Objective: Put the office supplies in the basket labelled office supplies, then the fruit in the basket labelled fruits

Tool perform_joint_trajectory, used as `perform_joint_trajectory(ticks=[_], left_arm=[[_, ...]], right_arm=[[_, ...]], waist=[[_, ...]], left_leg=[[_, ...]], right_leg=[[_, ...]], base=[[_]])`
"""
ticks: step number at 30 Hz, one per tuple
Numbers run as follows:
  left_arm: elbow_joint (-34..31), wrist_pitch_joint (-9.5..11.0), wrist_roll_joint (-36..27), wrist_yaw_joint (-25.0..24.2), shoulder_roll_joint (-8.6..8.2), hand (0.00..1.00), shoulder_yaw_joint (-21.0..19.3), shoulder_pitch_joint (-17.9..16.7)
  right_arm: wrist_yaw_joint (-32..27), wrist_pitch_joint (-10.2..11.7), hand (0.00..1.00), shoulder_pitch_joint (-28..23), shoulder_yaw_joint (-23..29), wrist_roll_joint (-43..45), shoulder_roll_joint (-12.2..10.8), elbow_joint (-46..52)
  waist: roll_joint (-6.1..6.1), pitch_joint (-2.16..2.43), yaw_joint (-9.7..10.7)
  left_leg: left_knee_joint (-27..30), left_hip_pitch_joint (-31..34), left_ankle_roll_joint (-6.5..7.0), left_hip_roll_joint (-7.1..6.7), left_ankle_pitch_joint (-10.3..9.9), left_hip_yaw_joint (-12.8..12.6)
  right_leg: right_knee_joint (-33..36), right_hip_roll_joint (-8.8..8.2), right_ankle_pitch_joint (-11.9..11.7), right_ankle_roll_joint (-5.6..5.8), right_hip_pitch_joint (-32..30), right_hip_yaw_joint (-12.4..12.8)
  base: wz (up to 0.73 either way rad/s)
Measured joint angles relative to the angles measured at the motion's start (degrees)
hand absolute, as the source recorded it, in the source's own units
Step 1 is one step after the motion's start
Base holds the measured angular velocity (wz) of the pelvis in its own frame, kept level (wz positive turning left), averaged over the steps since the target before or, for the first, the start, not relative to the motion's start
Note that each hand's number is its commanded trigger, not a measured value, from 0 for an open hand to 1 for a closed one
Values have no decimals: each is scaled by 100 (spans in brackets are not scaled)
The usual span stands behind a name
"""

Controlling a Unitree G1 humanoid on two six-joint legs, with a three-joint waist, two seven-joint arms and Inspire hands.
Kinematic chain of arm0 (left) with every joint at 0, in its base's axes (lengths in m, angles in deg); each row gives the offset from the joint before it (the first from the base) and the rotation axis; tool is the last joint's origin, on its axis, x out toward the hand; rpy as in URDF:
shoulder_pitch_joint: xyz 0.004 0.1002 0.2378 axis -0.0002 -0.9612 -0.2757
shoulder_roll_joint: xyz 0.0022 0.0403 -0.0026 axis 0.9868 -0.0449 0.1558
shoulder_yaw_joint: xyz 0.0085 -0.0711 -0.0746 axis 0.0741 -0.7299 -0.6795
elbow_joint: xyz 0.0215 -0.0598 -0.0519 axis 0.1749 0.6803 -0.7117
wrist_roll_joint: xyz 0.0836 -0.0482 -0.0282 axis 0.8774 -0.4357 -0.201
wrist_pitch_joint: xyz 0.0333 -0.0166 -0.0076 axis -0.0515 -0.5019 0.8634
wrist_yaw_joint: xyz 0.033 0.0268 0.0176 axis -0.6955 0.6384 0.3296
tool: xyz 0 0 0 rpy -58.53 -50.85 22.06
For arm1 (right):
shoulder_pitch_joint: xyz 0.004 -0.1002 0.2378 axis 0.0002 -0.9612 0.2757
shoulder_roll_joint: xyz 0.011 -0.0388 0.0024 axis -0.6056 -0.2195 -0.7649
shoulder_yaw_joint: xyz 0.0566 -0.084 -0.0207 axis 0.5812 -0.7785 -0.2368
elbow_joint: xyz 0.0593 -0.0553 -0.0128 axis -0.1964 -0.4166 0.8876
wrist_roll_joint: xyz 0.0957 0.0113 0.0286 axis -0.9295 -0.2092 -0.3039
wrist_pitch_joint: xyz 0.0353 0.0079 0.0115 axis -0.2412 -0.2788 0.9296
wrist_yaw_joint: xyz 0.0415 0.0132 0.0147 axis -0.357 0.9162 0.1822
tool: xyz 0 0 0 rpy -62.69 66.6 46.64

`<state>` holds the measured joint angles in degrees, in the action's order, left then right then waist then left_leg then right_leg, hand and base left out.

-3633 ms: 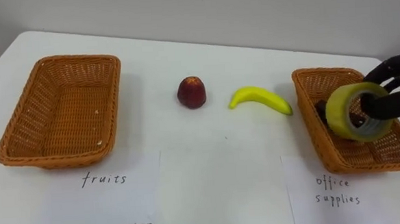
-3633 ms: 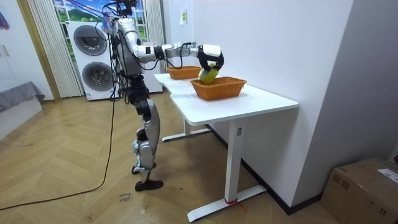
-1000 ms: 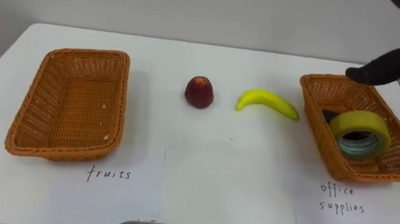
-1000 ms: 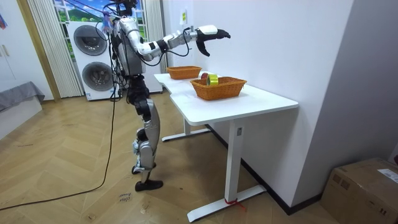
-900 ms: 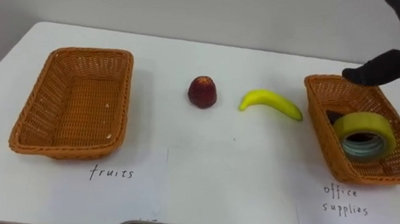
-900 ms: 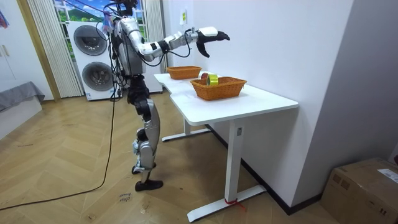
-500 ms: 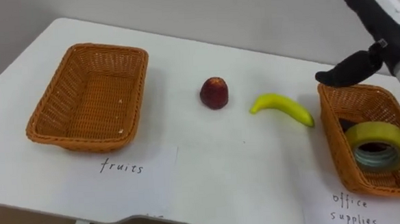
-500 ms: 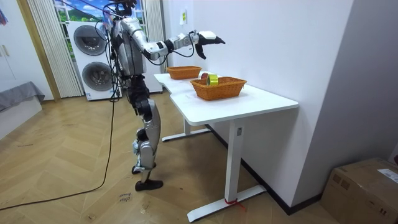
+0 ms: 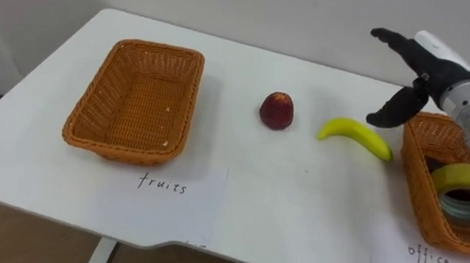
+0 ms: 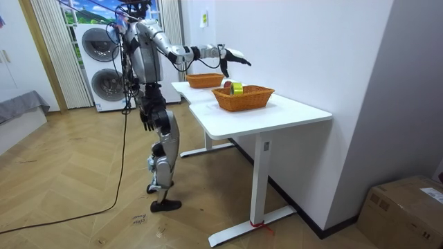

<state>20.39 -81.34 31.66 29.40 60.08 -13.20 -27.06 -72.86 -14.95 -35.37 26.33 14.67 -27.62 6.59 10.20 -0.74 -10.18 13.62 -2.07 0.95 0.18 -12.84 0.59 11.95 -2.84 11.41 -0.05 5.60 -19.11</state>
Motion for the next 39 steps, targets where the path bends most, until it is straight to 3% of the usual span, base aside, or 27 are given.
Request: perform_joint_trajectory(ticks=[6,30,39], left_arm=[[-2,-1,-3,-103,155,0,101,46],[-235,32,-5,-477,206,0,93,68],[-246,32,-3,-490,273,0,111,75]], right_arm=[[-16,4,0,162,-193,-62,1,-594],[2,4,0,161,-673,-2,3,-941],[8,1,0,166,-876,-3,3,-1316]], waist=[[18,5,-116],[56,41,-301],[44,23,-384]], left_leg=[[102,162,-2,-15,-9,132],[210,456,-5,-7,-8,123],[232,517,-4,-7,-10,126]], right_leg=[[-29,-4,-2,1,-19,-147],[-16,3,-8,-8,-250,-157],[-8,-1,-14,-11,-281,-181]], base=[[12],[0],[1]])
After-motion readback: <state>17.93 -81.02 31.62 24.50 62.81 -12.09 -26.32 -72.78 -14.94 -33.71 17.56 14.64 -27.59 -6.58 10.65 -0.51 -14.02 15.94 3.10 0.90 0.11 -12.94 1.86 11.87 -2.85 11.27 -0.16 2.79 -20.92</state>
